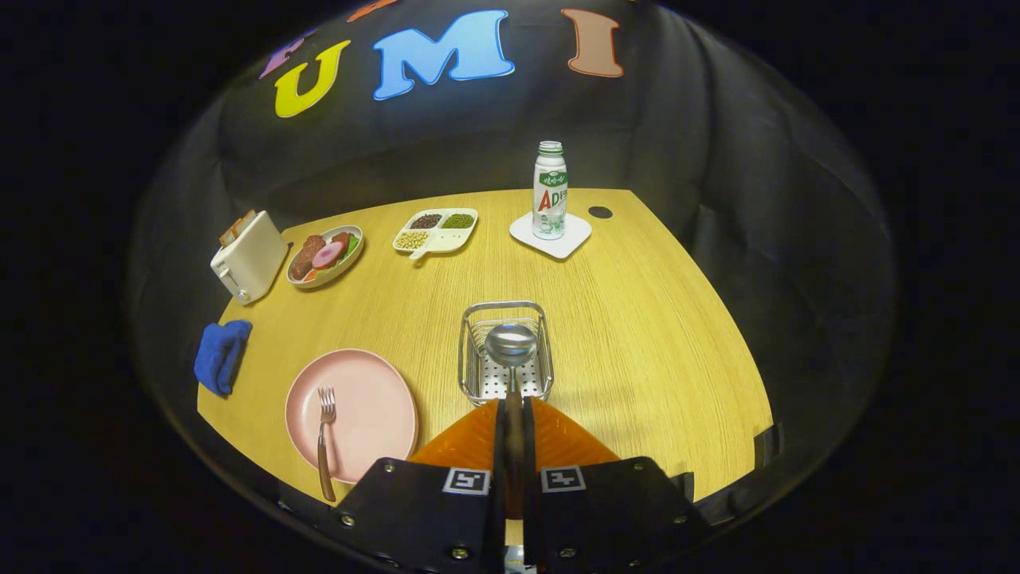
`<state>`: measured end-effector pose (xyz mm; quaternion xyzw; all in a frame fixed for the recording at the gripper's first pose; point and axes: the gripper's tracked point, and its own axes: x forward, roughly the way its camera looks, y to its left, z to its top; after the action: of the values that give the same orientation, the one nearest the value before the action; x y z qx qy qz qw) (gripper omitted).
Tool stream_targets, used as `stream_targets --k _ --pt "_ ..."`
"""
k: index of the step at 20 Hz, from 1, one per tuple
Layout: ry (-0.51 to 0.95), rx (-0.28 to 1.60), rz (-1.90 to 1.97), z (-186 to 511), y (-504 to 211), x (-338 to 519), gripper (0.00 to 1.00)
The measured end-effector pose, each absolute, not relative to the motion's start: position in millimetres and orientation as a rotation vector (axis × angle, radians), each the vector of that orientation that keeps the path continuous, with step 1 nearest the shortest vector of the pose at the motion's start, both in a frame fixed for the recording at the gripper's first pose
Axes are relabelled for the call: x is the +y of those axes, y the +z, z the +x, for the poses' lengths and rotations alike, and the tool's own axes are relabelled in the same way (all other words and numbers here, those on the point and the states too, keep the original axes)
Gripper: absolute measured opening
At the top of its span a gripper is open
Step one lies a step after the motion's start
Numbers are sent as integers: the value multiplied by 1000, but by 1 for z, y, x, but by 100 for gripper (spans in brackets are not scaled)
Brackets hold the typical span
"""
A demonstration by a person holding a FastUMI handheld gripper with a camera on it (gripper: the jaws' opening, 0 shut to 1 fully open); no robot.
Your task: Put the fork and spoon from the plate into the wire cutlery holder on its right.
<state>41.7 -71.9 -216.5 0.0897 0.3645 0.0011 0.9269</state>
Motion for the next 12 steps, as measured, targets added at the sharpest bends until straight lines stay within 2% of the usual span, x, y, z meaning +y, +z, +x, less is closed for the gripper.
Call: stream_targets --k 7,12 --pt "-23 745 181 49 -215 -72 9" --pt "-24 704 202 56 -204 -70 24"
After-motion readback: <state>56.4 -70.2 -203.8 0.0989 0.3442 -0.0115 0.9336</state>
